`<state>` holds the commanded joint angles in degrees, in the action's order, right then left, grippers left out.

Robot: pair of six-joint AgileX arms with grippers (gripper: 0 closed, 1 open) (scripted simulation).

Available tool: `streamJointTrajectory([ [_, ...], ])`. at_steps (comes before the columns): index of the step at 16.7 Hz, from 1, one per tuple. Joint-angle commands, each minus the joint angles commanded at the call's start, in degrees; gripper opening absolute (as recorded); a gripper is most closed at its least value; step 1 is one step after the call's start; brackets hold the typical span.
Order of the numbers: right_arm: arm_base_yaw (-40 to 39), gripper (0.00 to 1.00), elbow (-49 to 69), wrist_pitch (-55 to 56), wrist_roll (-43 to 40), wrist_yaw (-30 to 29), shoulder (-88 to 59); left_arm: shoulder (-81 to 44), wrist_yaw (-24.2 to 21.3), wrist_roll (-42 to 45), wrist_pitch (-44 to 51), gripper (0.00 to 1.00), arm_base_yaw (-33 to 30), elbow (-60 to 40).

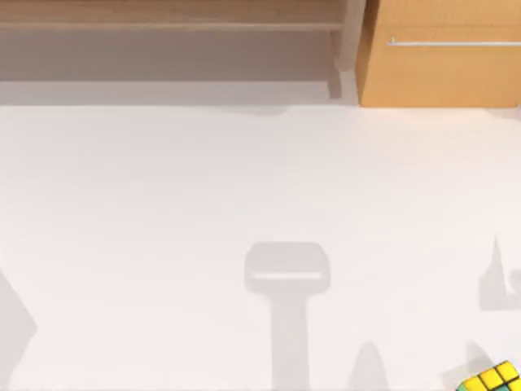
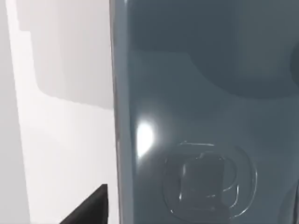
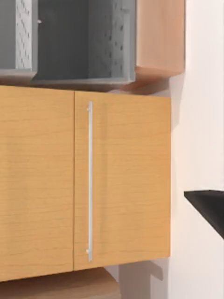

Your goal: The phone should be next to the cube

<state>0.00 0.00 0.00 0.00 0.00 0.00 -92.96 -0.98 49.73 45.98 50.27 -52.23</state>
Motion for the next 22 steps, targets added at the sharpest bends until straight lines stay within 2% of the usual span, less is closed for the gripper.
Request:
streamJointTrajectory([
  [8, 0.0, 1.0, 0.0, 0.0, 0.0, 0.0, 0.0, -2.8, -0.1, 1.6, 1.0, 1.0, 1.5, -1.8],
  [14, 0.0, 1.0, 0.0, 0.0, 0.0, 0.0, 0.0, -7.6, -0.2, 1.6, -7.8, 1.0, 1.6, 2.1],
  [18, 0.0, 1.0, 0.0, 0.0, 0.0, 0.0, 0.0, -8.1, -0.2, 1.7, -8.5, 1.0, 1.7, 2.4],
  [22, 0.0, 1.0, 0.0, 0.0, 0.0, 0.0, 0.0, -8.1, -0.2, 1.7, -8.5, 0.7, 1.7, 2.4],
])
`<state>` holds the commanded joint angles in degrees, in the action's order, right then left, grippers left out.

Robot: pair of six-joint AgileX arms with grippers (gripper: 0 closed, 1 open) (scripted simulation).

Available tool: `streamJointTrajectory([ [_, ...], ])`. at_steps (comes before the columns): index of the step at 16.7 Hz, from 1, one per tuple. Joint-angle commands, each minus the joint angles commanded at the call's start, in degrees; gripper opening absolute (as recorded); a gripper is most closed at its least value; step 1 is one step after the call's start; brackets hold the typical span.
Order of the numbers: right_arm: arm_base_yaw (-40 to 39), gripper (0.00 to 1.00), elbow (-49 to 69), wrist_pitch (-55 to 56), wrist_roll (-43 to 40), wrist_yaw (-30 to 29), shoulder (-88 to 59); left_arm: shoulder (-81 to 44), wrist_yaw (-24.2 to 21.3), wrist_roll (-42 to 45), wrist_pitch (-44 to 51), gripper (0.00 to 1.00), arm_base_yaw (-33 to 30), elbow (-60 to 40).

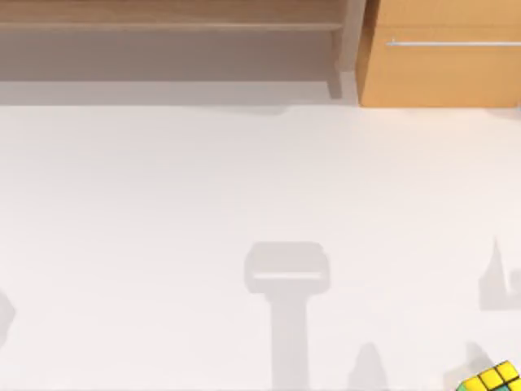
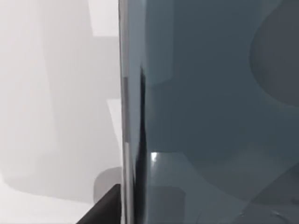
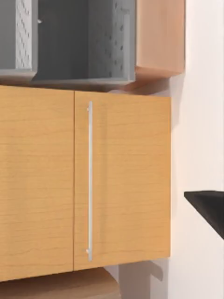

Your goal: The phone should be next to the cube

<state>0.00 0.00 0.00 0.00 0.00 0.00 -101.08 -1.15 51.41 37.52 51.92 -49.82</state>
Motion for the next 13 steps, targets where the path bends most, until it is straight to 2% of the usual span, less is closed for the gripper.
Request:
streamJointTrajectory([
  [9, 0.0, 1.0, 0.0, 0.0, 0.0, 0.0, 0.0, 0.0, 0.0, 0.0, 0.0, 0.02, 0.0, 0.0],
  [13, 0.0, 1.0, 0.0, 0.0, 0.0, 0.0, 0.0, 0.0, 0.0, 0.0, 0.0, 0.0, 0.0, 0.0],
])
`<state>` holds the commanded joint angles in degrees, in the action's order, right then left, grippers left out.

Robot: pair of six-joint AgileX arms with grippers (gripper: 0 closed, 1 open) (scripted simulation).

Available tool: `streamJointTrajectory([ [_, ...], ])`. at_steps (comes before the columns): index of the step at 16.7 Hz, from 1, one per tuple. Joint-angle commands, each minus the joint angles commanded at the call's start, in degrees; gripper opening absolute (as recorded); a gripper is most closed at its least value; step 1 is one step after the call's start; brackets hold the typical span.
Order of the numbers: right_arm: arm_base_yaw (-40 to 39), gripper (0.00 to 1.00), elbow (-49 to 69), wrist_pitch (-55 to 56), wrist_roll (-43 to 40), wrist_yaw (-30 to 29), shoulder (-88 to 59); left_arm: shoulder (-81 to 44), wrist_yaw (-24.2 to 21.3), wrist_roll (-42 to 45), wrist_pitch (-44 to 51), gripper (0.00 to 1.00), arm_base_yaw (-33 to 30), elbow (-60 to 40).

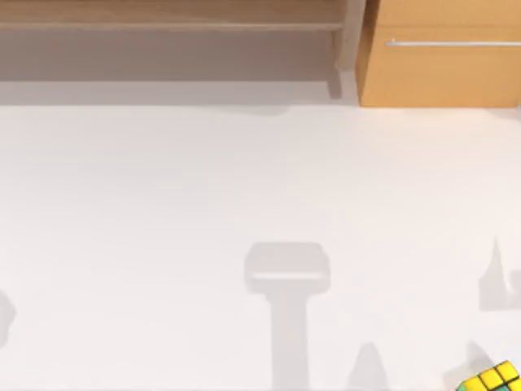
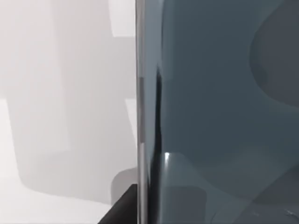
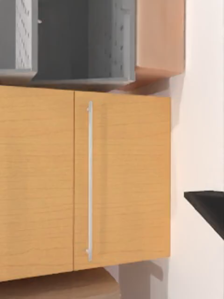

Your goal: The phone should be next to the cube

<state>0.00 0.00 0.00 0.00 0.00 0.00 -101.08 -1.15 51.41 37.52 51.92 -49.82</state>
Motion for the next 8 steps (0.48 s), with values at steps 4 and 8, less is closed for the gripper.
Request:
streamJointTrajectory([
  [4, 0.0, 1.0, 0.0, 0.0, 0.0, 0.0, 0.0, 0.0, 0.0, 0.0, 0.0, 0.0, 0.0, 0.0],
  [8, 0.0, 1.0, 0.0, 0.0, 0.0, 0.0, 0.0, 2.3, -0.7, -0.4, 3.5, 0.0, -0.1, -1.3],
])
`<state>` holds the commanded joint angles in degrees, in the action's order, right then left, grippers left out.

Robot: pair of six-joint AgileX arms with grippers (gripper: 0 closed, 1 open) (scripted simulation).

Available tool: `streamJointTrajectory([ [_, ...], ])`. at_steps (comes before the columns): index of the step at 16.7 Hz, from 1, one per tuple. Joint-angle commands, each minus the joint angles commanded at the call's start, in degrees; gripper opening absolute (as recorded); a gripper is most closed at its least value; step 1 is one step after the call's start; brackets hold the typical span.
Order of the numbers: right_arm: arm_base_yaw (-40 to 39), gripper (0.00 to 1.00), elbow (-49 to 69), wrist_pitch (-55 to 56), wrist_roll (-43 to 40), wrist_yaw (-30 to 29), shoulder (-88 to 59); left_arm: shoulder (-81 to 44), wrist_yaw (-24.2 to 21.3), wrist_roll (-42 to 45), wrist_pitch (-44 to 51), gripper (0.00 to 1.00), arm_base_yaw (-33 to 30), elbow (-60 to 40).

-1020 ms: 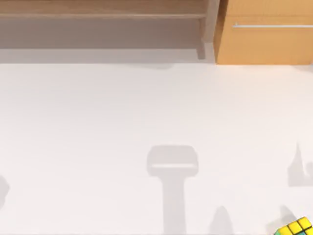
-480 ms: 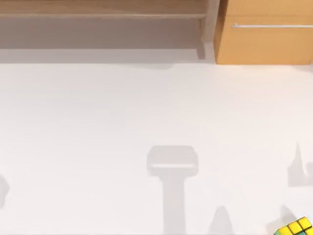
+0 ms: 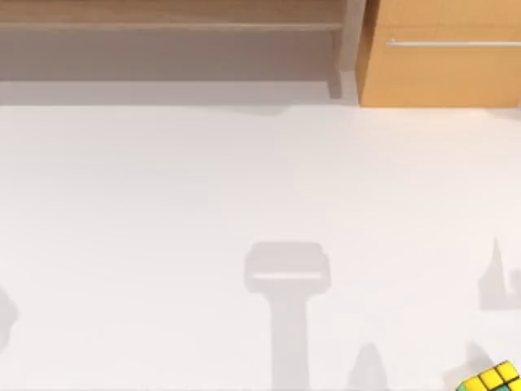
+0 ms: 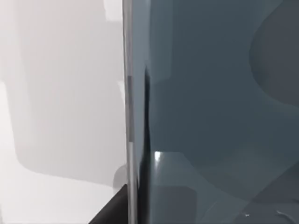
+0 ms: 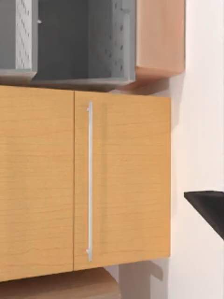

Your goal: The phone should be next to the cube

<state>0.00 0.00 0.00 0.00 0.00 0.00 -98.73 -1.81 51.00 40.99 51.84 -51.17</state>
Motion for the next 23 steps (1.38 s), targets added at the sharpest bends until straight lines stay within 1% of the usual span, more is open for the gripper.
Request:
streamJointTrajectory([
  [3, 0.0, 1.0, 0.0, 0.0, 0.0, 0.0, 0.0, 1.3, 0.0, 0.0, 2.8, 0.0, 0.0, -1.1],
  [9, 0.0, 1.0, 0.0, 0.0, 0.0, 0.0, 0.0, 1.4, 0.0, 0.0, 2.9, 0.0, 0.0, -1.3],
  [11, 0.0, 1.0, 0.0, 0.0, 0.0, 0.0, 0.0, 2.5, -0.1, -2.3, 1.6, 0.0, 0.7, -3.5],
  [13, 0.0, 1.0, 0.0, 0.0, 0.0, 0.0, 0.0, 3.8, -0.6, -7.0, -0.9, 0.0, 2.1, -7.2],
  [15, 0.0, 1.0, 0.0, 0.0, 0.0, 0.0, 0.0, 5.2, -1.3, -13.7, -4.7, 0.0, 4.0, -12.1],
  [17, 0.0, 1.0, 0.0, 0.0, 0.0, 0.0, 0.0, 6.5, -2.2, -22.4, -9.5, 0.0, 6.4, -18.0],
  [20, 0.0, 1.0, 0.0, 0.0, 0.0, 0.0, 0.0, 8.4, -3.9, -38.5, -18.2, 0.0, 10.8, -28.4],
  [23, 0.0, 1.0, 0.0, 0.0, 0.0, 0.0, 0.0, 10.8, -5.7, -57.4, -28.2, 0.0, 15.9, -40.5],
])
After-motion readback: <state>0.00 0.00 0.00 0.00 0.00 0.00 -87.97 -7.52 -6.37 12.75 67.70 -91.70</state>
